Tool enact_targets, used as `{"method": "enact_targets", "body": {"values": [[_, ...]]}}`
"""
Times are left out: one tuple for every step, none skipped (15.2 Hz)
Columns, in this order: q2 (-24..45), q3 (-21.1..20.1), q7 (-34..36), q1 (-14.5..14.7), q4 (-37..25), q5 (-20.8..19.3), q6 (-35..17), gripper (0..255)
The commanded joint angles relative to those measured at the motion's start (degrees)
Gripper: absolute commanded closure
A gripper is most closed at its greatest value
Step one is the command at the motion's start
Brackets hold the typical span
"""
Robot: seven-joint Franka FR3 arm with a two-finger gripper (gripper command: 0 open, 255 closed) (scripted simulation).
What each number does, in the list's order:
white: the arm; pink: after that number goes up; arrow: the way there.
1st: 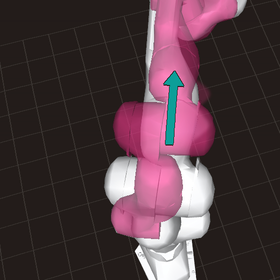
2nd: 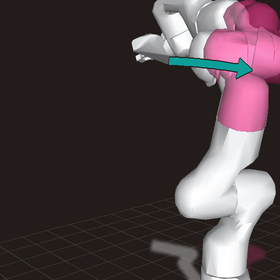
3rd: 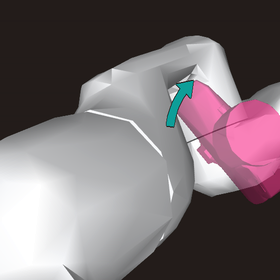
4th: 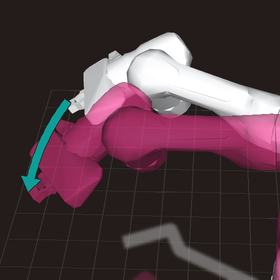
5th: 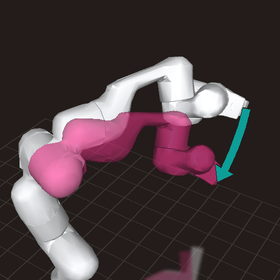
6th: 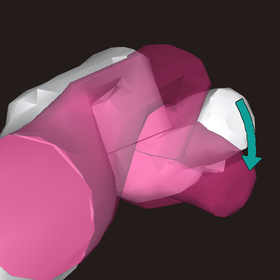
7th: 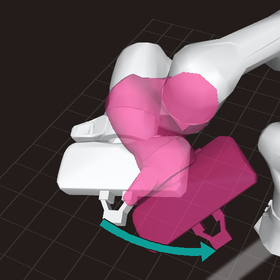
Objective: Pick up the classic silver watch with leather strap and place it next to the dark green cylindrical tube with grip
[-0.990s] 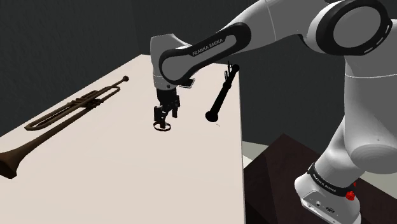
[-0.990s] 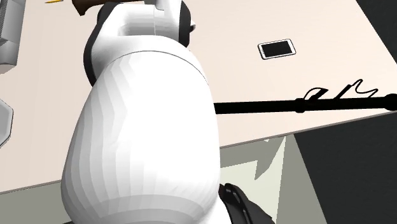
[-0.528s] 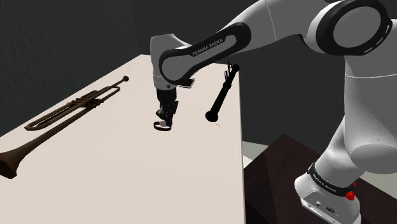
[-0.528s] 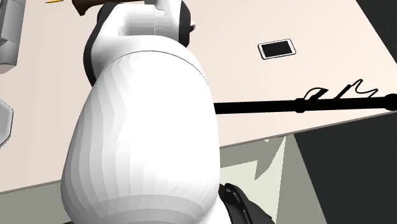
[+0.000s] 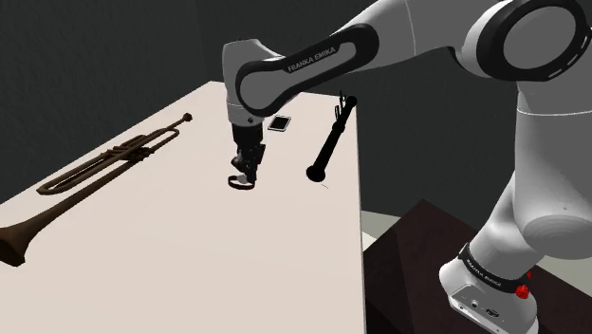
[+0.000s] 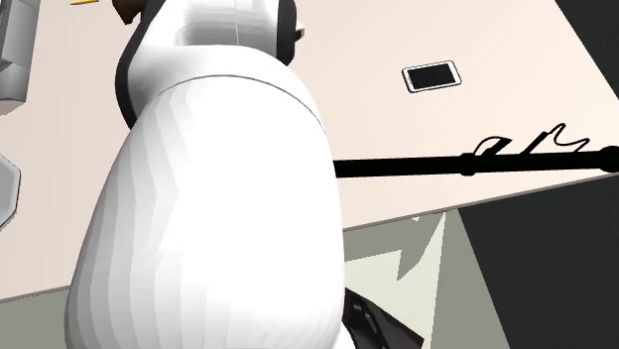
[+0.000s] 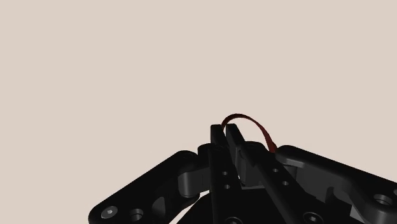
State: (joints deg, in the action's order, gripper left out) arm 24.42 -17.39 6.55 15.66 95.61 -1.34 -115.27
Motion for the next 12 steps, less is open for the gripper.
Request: {"method": "enact_targets", "body": {"values": [[-0.7, -0.1, 0.0, -0.1, -0.5, 0.2, 1.2, 255], [-1.0, -0.1, 0.0, -0.1, -0.9, 0.3, 1.9, 255], [-1.3, -0.2, 0.0, -0.1, -1.3, 0.4, 2.5, 255], [-1.5, -0.2, 0.0, -0.2, -1.7, 0.4, 3.2, 255], [-1.8, -0.2, 0.0, -0.2, -2.1, 0.5, 3.9, 255], [-2.0, -0.3, 0.0, -0.2, -2.6, 0.5, 4.5, 255], [-2.2, -0.3, 0.0, -0.2, -3.1, 0.6, 5.2, 255], [-2.4, -0.3, 0.0, -0.2, -3.5, 0.7, 5.9, 255], [-2.6, -0.4, 0.0, -0.2, -4.0, 0.7, 6.6, 255], [-2.8, -0.4, 0.0, -0.2, -4.6, 0.8, 7.3, 255], [-3.0, -0.4, 0.1, -0.2, -5.1, 0.8, 8.0, 255], [-3.1, -0.5, 0.1, -0.2, -5.6, 0.9, 8.7, 255]]}}
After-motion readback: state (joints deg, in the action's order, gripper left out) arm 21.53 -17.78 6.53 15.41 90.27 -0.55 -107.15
